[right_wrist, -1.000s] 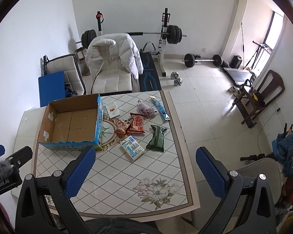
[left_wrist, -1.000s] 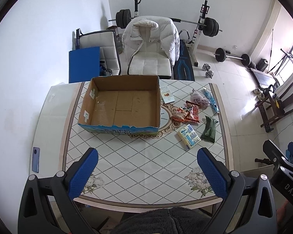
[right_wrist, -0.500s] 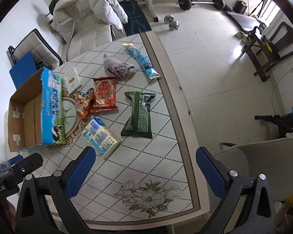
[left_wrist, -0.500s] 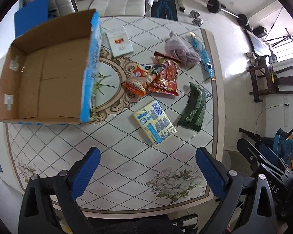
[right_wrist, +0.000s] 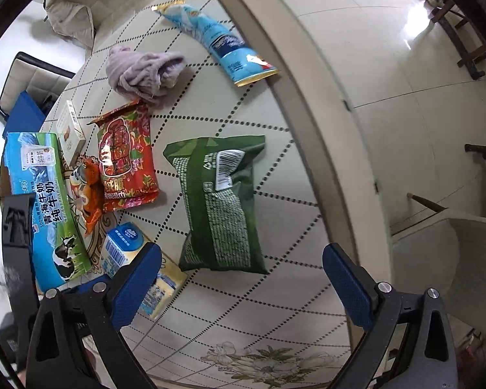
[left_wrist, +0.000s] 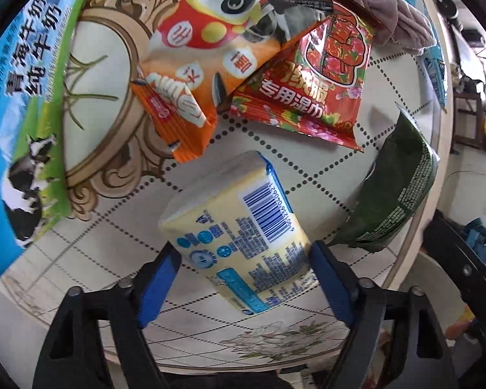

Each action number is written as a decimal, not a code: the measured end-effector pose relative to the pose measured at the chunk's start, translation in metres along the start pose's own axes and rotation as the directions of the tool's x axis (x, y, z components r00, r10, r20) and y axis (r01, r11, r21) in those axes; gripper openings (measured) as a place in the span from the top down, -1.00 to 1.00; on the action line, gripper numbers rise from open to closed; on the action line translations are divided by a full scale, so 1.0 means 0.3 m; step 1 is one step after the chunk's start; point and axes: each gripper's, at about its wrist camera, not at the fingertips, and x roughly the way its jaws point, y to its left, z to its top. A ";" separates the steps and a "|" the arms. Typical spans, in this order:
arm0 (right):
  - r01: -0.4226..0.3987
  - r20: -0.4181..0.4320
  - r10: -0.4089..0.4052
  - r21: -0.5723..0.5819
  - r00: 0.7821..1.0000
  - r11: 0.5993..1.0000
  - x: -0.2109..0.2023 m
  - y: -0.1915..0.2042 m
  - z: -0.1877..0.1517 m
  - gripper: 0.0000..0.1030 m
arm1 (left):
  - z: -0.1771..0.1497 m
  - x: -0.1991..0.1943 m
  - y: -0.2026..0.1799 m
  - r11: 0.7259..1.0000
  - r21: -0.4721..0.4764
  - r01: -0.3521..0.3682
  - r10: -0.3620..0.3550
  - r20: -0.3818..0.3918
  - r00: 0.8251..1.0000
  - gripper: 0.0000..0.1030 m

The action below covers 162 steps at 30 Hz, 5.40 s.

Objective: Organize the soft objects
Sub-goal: 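Grasp the yellow milk carton with the left tool while the right tool grasps the green snack bag, then carry the yellow carton and green bag with both tools over the cardboard box, then lower both items into the box and open both tools, then grasp the orange panda snack bag with the left tool while the right tool grasps the red floral bag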

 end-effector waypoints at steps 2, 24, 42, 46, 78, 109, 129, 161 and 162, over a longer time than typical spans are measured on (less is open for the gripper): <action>-0.009 -0.020 0.009 0.000 1.000 1.000 0.035 0.019 0.016 -0.97 | -0.021 -0.012 0.005 1.000 0.002 -0.015 0.015 0.017 1.000 -0.38; -0.054 -0.022 0.053 -0.056 0.998 0.997 -0.086 0.049 -0.176 0.28 | -0.420 -0.536 -0.072 0.981 0.180 -0.080 0.037 0.228 0.973 0.16; 0.099 -0.017 -0.101 -0.088 0.995 0.991 0.006 0.109 -0.106 0.28 | -0.303 -0.472 0.050 0.994 0.089 -0.061 0.054 0.070 0.996 -0.36; 0.109 -0.024 -0.111 -0.082 0.994 0.991 0.027 0.100 -0.104 0.28 | -0.349 -0.491 0.042 0.988 0.095 -0.123 0.114 0.089 0.989 -0.30; -0.095 -0.002 0.103 -0.415 0.995 0.905 -0.235 1.183 -0.150 0.29 | -0.470 -1.436 0.889 0.997 0.055 -0.062 0.035 0.393 0.919 -0.24; 0.120 -0.035 -0.141 -0.360 0.989 0.925 0.117 1.410 -0.058 -0.72 | -0.159 -1.190 1.104 0.994 0.082 -0.066 0.047 0.215 0.976 -0.89; 0.159 0.165 -0.099 -0.406 0.981 0.900 -0.141 1.302 -0.432 -0.83 | -0.615 -1.316 1.142 0.997 0.028 -0.072 0.052 0.441 0.896 -0.89; 0.036 0.043 -0.033 -0.060 0.999 0.998 -0.206 0.284 0.053 -0.83 | -0.262 -0.814 0.022 0.755 0.515 -0.406 0.305 0.274 0.912 -0.89; 0.027 0.037 -0.025 -0.057 0.999 0.998 -0.184 0.273 0.055 -0.83 | -0.248 -0.780 0.016 0.746 0.528 -0.406 0.317 0.256 0.913 -0.89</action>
